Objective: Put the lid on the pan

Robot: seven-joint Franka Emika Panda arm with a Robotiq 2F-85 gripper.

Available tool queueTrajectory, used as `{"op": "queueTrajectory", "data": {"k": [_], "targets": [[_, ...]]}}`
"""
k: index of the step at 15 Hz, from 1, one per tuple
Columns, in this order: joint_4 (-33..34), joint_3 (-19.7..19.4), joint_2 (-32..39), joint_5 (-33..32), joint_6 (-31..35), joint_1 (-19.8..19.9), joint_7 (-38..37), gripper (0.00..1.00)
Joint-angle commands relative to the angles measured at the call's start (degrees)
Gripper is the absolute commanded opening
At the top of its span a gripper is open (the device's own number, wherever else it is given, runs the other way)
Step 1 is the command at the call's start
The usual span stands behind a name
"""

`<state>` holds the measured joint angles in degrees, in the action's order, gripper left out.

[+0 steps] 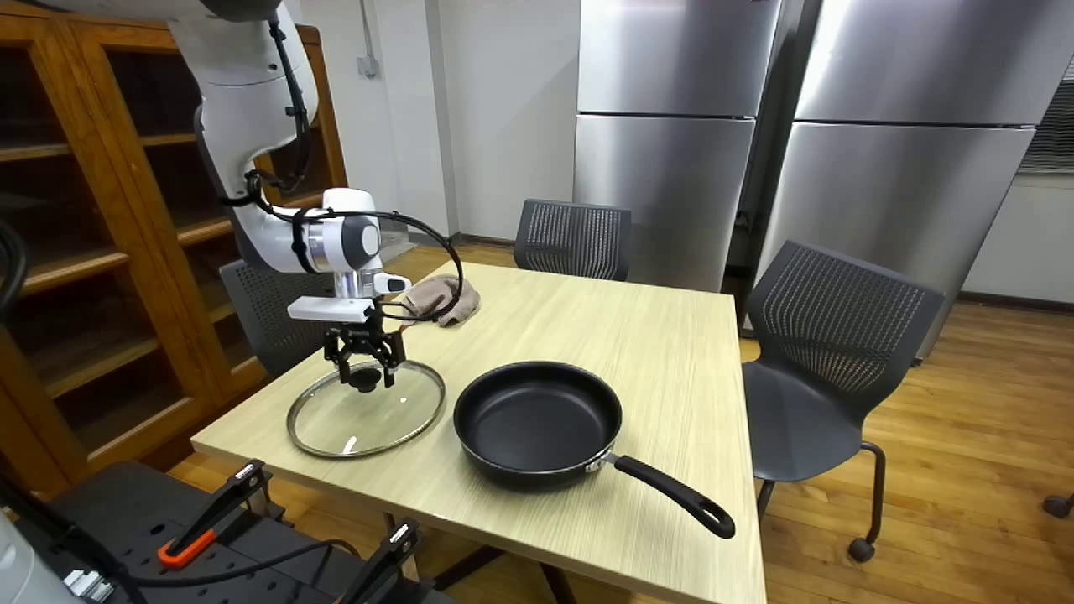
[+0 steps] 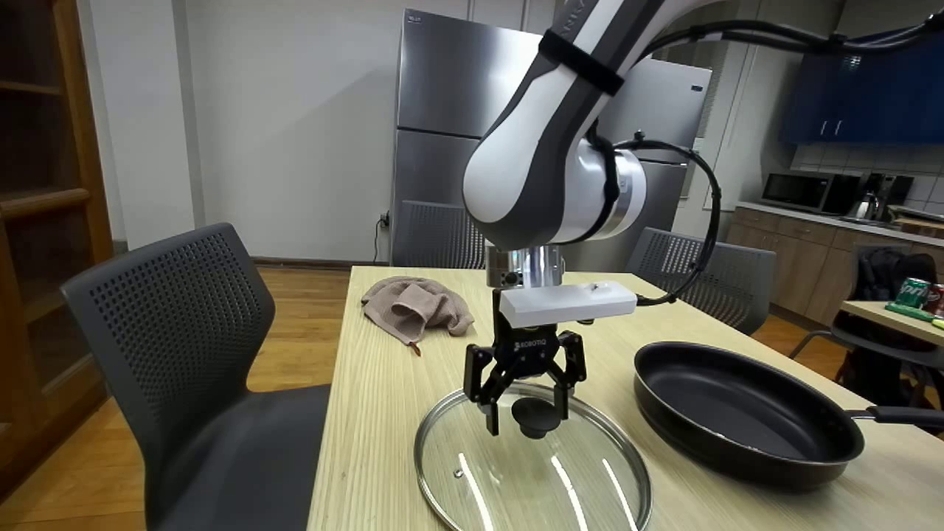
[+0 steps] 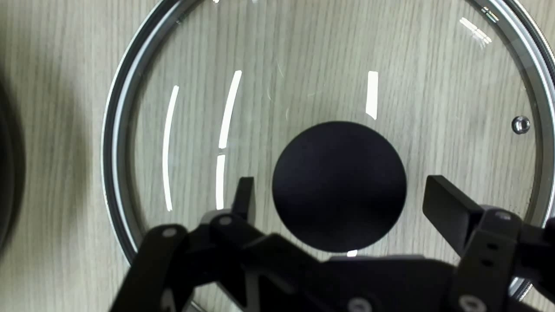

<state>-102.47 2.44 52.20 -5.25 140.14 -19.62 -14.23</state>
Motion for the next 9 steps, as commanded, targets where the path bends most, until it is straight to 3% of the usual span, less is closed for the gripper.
{"op": "queueTrajectory", "data": {"k": [1,5,6,7,9], "targets": [[-4.21,-0.66,-3.14,-0.64,1.89,-0.85,-1.15,1.00],[-5.61,-0.71,-3.85,-0.53,2.89,-0.88,-1.26,1.00],[-5.78,-0.57,-3.88,-0.32,3.23,-0.73,-1.25,0.75],[-5.98,-0.53,-3.99,-0.33,3.46,-0.74,-1.18,0.74],[-6.43,-0.71,-4.54,-0.54,3.82,-1.10,-1.40,0.58]]}}
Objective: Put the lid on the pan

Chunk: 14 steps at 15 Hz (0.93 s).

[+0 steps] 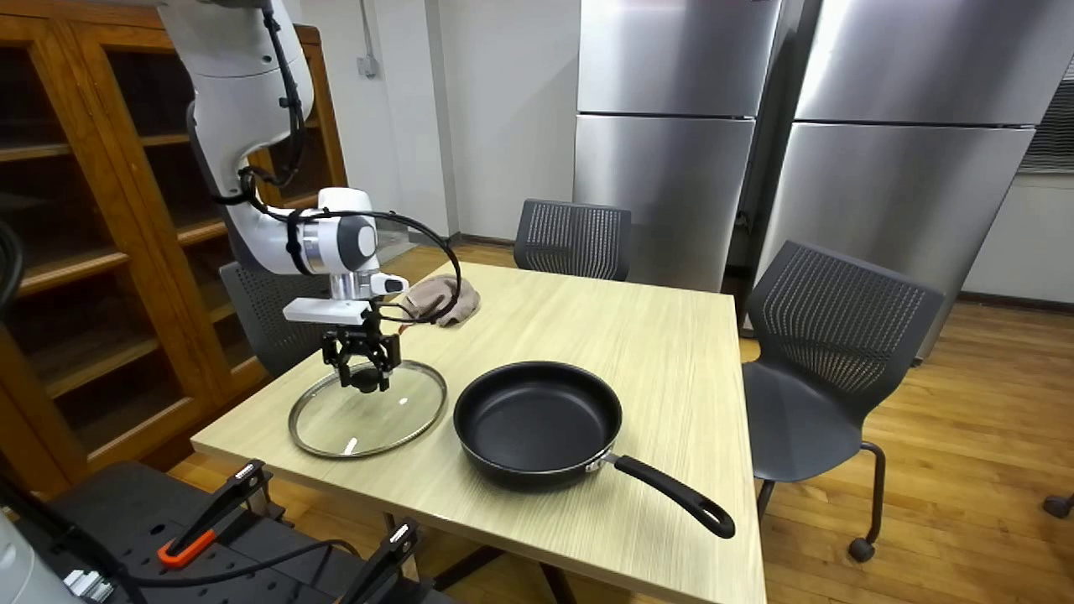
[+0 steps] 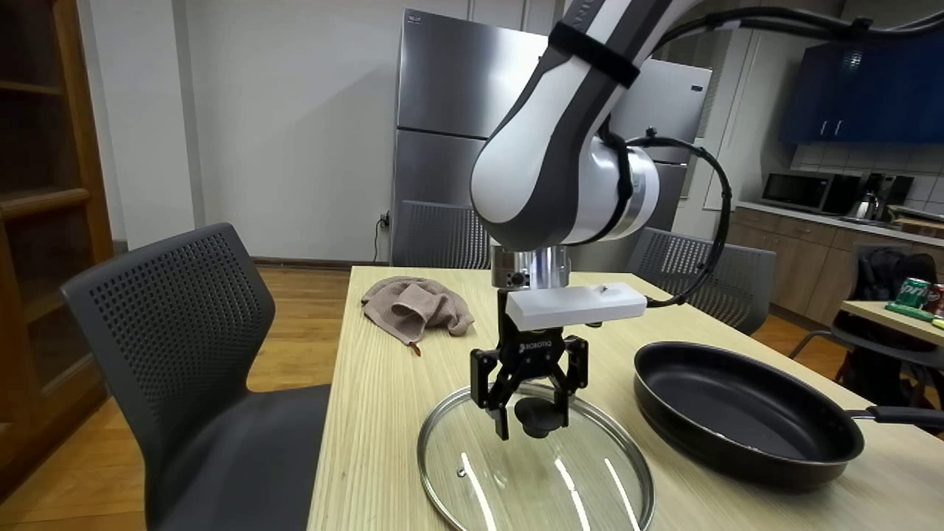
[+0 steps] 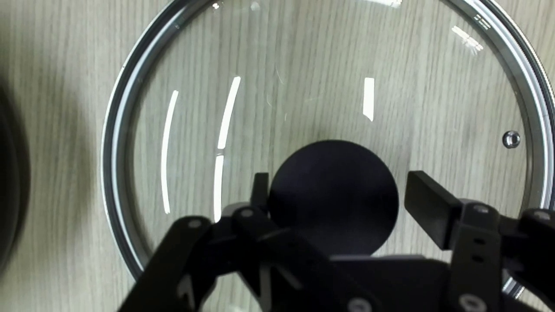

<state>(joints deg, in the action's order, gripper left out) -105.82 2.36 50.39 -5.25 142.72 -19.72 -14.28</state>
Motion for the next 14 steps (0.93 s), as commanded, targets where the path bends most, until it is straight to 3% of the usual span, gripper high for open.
{"op": "queueTrajectory", "data": {"k": [1,3,14], "targets": [[-3.31,-0.68,-3.06,-0.57,1.20,-1.03,-1.37,0.50],[-3.87,-0.91,-3.64,-0.67,1.36,-1.28,-1.80,0.38],[-6.37,-0.81,-7.50,-0.18,3.94,-2.27,-2.77,0.38]]}}
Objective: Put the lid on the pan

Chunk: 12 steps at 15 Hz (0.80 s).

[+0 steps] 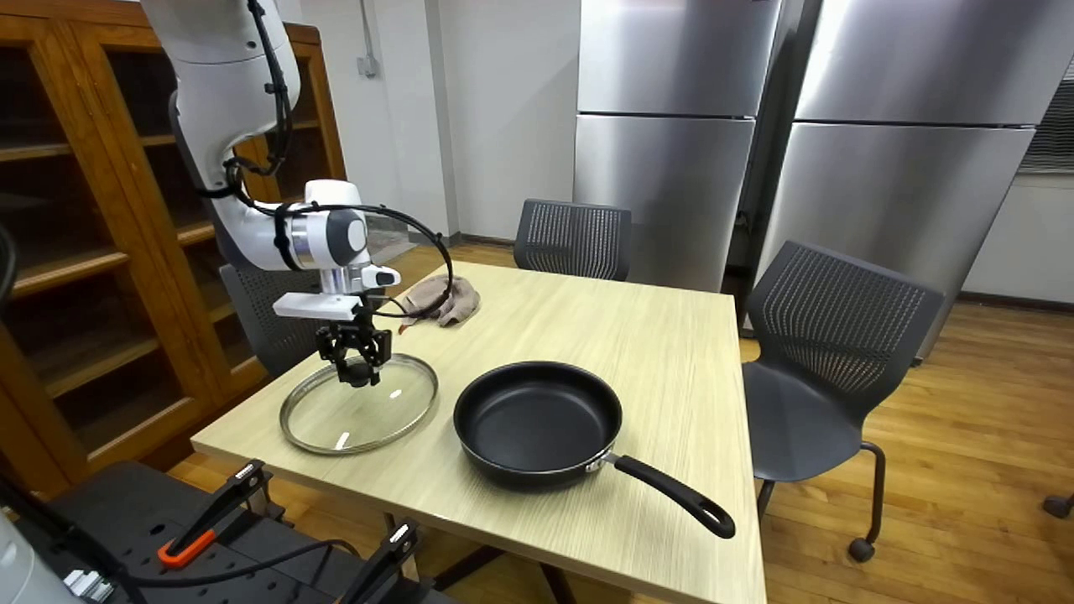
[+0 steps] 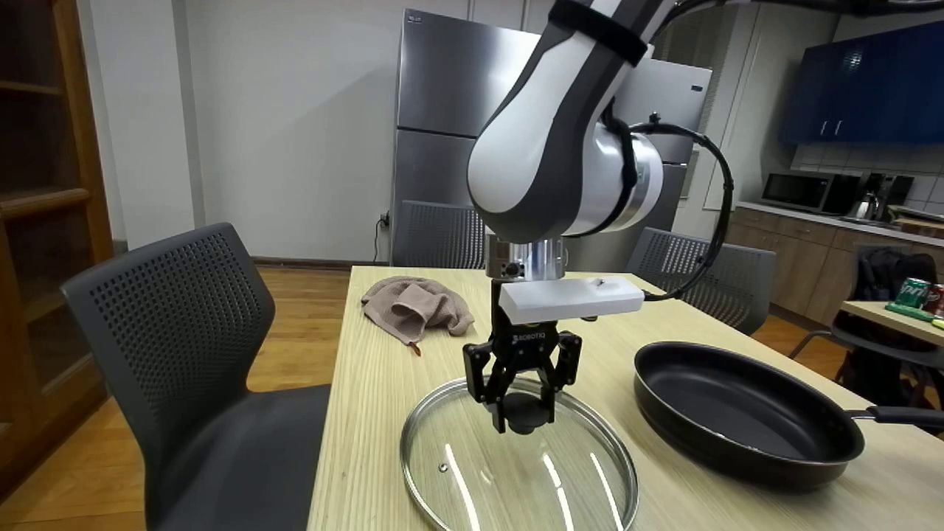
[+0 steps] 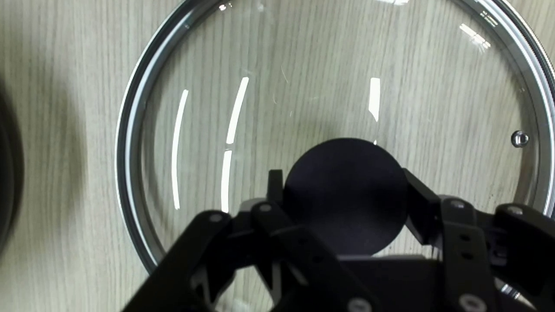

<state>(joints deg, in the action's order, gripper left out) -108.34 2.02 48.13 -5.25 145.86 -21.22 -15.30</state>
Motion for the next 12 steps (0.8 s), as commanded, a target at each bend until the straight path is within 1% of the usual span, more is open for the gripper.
{"op": "queueTrajectory", "data": {"k": [1,7,12], "targets": [[-4.25,-0.41,-5.88,-0.14,1.05,-0.66,-1.66,0.38],[-6.84,0.36,-10.94,0.29,-0.48,0.62,-0.42,0.38],[-10.70,1.23,-16.12,1.66,-0.52,3.84,1.48,0.38]]}}
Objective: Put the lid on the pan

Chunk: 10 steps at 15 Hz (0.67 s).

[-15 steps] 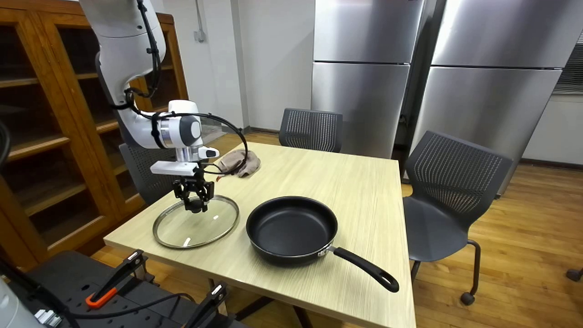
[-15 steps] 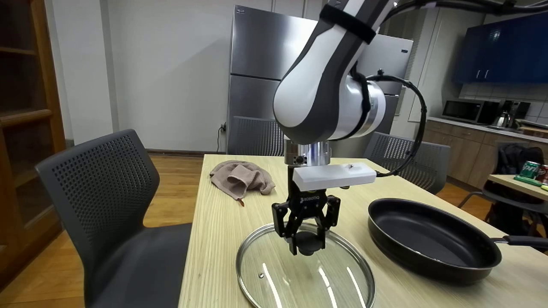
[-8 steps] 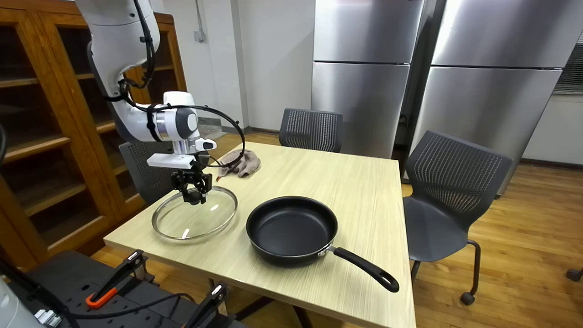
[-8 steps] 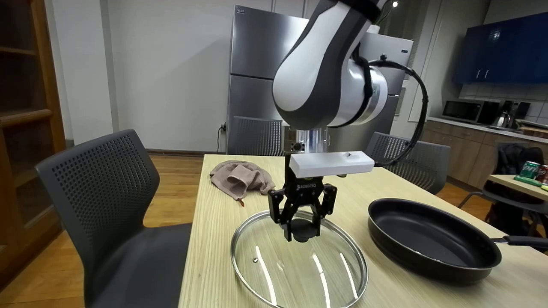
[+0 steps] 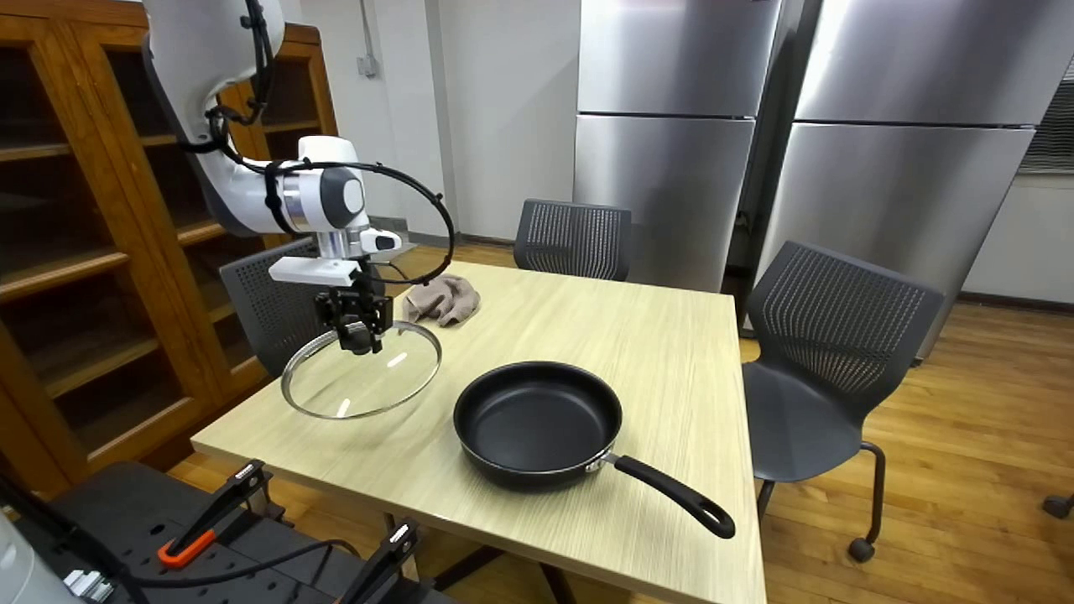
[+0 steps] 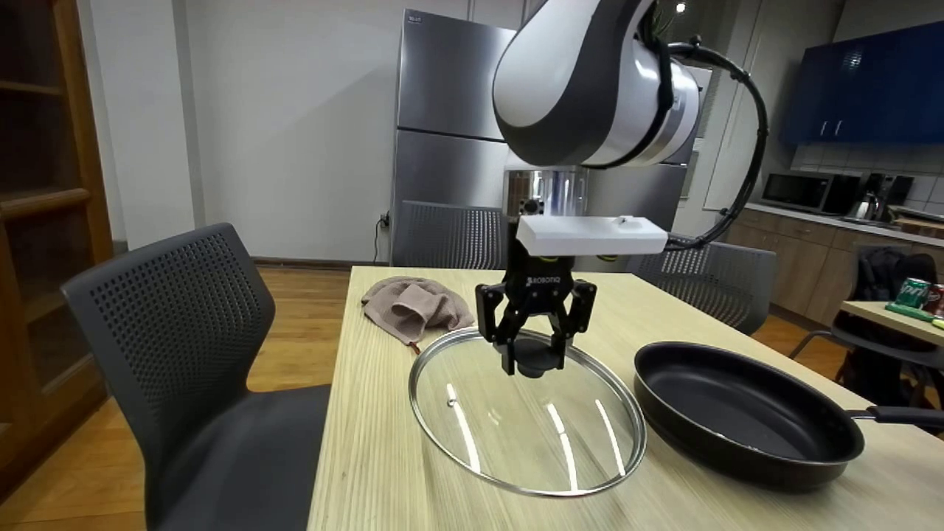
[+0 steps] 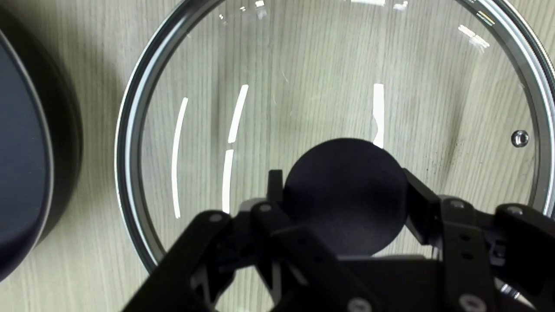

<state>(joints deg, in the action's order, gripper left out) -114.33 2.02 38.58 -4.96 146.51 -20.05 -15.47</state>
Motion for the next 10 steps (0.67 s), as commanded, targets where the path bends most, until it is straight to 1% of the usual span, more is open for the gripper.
{"op": "queueTrajectory", "data": {"k": [1,10], "targets": [[-5.42,1.31,-7.59,1.69,-1.15,3.39,1.90,0.38],[-10.24,0.80,-14.51,4.90,-1.43,10.77,4.59,0.38]]}}
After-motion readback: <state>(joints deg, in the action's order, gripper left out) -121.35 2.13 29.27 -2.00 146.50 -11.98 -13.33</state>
